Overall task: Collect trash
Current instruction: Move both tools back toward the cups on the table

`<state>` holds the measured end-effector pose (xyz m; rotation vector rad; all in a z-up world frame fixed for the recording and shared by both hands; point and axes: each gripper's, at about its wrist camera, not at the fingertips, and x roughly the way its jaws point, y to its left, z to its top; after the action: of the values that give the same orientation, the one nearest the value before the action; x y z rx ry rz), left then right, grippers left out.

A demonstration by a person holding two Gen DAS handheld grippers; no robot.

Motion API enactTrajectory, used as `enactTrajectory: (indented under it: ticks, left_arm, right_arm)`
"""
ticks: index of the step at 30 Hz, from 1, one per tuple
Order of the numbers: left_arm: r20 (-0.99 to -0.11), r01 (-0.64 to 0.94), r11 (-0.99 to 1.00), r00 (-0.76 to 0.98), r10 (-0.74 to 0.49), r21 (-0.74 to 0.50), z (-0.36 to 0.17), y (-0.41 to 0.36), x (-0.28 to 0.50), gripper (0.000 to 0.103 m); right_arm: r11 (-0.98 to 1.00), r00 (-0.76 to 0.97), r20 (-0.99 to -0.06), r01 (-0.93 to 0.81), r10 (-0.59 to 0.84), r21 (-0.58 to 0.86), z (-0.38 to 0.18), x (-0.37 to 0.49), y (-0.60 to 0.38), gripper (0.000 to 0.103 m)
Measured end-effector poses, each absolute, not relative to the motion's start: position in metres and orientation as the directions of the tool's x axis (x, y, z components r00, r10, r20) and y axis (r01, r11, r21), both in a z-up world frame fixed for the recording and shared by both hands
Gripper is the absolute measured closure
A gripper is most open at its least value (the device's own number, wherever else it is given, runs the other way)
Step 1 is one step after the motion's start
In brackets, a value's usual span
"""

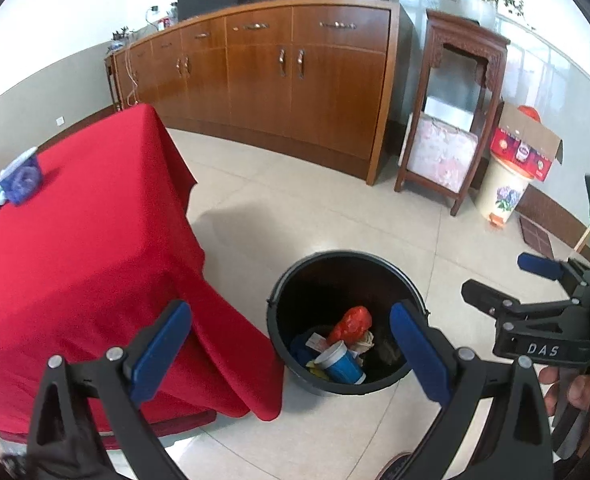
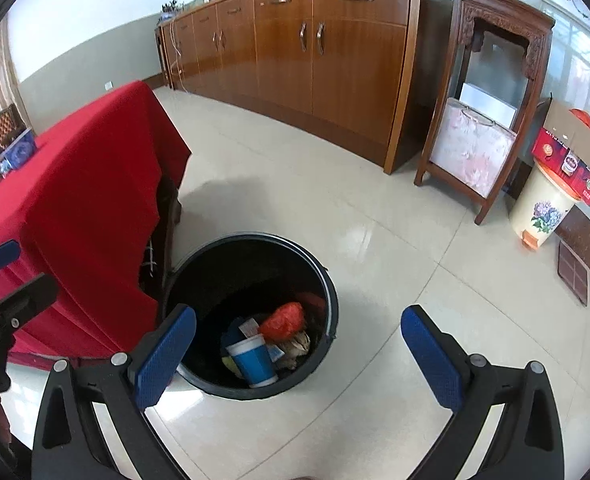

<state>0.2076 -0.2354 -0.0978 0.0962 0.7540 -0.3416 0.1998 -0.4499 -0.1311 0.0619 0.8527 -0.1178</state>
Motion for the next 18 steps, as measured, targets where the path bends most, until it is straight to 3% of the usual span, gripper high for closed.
enactTrajectory:
  ticks: [6, 18]
  left_arm:
    - [-0.628, 0.305, 0.952, 0.736, -0.253, -0.026, -0.07, -0.203, 0.199, 0.0]
    - [-0.563, 0.179, 0.983, 0.81, -0.164, -0.029, -0.041, -0.132, 0.194, 0.0]
  right_arm:
    - [0.99, 0.696, -0.715, 0.138, -0.067, 0.042, -0.113, 0.185, -0.433, 0.0]
    - [0.999, 0.781, -0.624, -0.02, 0.042, 0.042, -0.063, 0.198, -0.342, 0.0]
